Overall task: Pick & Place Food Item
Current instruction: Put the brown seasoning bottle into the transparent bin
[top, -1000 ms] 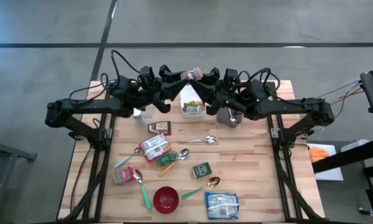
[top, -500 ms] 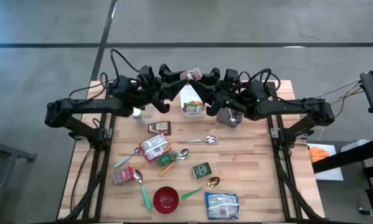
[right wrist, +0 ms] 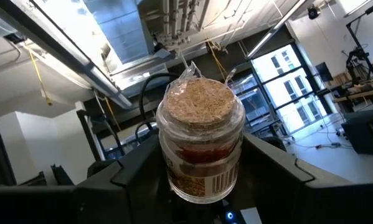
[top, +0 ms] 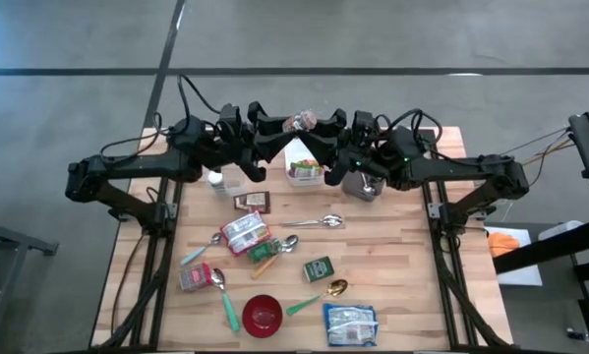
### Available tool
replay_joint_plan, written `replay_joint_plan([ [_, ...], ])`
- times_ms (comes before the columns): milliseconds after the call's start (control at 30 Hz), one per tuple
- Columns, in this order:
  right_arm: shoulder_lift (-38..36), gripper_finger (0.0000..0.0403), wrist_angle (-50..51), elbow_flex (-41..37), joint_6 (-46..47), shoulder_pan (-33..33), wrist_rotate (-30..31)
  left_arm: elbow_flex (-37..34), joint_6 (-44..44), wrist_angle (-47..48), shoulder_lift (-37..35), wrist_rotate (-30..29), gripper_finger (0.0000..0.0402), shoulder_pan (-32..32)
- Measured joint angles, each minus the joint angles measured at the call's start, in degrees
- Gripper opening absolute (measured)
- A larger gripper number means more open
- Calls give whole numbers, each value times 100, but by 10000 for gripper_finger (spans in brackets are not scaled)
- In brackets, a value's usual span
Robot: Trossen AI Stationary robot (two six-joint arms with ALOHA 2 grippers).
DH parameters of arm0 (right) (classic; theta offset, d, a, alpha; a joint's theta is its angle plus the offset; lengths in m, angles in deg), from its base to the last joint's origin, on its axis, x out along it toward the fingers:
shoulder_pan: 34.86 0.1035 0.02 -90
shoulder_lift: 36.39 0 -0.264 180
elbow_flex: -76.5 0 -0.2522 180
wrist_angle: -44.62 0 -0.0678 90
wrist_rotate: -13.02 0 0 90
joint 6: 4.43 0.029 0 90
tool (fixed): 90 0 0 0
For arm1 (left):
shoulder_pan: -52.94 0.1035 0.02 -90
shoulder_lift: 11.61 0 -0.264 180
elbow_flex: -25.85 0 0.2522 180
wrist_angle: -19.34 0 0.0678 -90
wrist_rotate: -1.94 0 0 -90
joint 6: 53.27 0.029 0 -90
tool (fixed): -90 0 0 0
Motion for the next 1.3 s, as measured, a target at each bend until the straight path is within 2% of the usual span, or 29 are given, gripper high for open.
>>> replay_joint_plan([
  [600,-9,203,176,0,-22,-7,-524,-13,10,381,-91,362,173,2],
  [933,-18,206,269,2,-21,-7,-569,-17,-55,394,-91,388,173,-2],
  [1000,-18,217,260,3,6,-7,-636,-20,-63,403,-91,417,173,-2],
  [1133,-1,269,272,20,32,-1,-809,-52,-69,644,-26,496,173,-14],
  [1300,8,328,258,17,20,4,-677,-48,-118,671,-52,459,172,-10],
])
